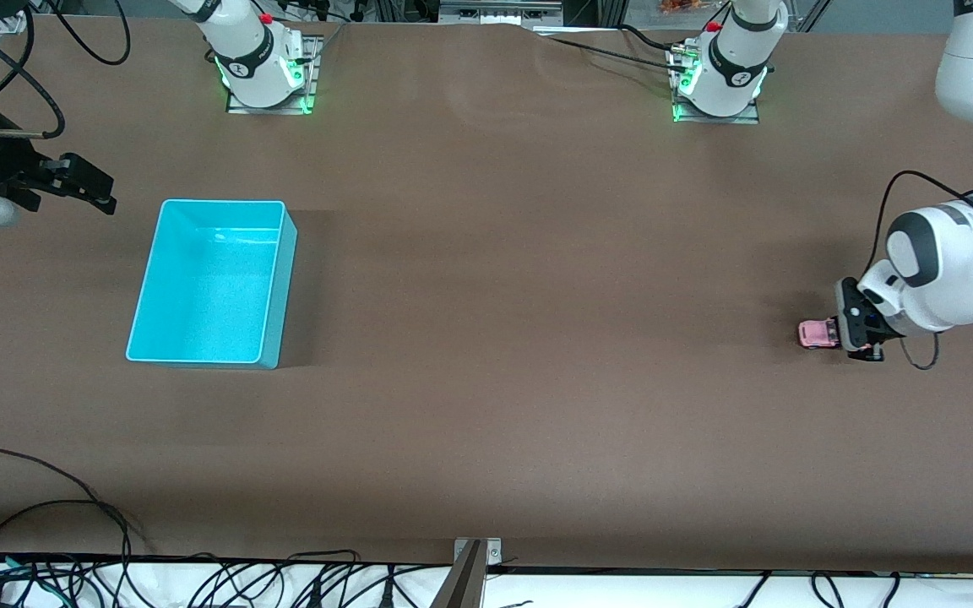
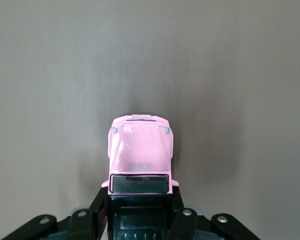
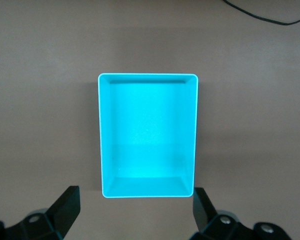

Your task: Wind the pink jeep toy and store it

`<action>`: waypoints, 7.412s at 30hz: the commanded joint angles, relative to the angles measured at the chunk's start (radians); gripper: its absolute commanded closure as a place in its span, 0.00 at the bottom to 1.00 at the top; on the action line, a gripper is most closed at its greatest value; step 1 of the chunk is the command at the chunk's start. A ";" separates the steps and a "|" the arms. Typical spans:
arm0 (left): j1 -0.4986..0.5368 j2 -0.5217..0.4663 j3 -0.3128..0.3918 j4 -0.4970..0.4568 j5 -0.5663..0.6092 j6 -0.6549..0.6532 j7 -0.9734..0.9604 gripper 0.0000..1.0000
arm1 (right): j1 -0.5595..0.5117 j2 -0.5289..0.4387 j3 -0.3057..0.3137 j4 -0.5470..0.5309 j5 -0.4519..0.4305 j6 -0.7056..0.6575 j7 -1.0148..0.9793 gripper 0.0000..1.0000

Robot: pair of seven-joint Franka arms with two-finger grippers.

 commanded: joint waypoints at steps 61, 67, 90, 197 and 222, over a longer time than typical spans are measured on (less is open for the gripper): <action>0.112 -0.015 -0.032 0.221 0.011 -0.257 -0.010 0.00 | -0.001 0.000 -0.002 0.020 0.008 -0.021 -0.005 0.00; 0.108 -0.018 -0.059 0.330 0.013 -0.399 -0.111 0.00 | 0.001 0.000 -0.002 0.020 0.008 -0.021 -0.005 0.00; -0.019 -0.072 -0.227 0.497 0.011 -0.769 -0.701 0.00 | -0.001 0.000 -0.002 0.020 0.008 -0.021 -0.005 0.00; -0.414 -0.687 -0.021 0.092 0.024 -0.668 -1.909 0.00 | 0.160 0.499 0.087 -0.354 0.143 0.766 -1.395 0.01; -0.340 -0.635 -0.058 0.194 0.037 -0.703 -1.912 0.00 | 0.179 0.448 0.080 -0.114 0.151 0.380 -1.380 0.71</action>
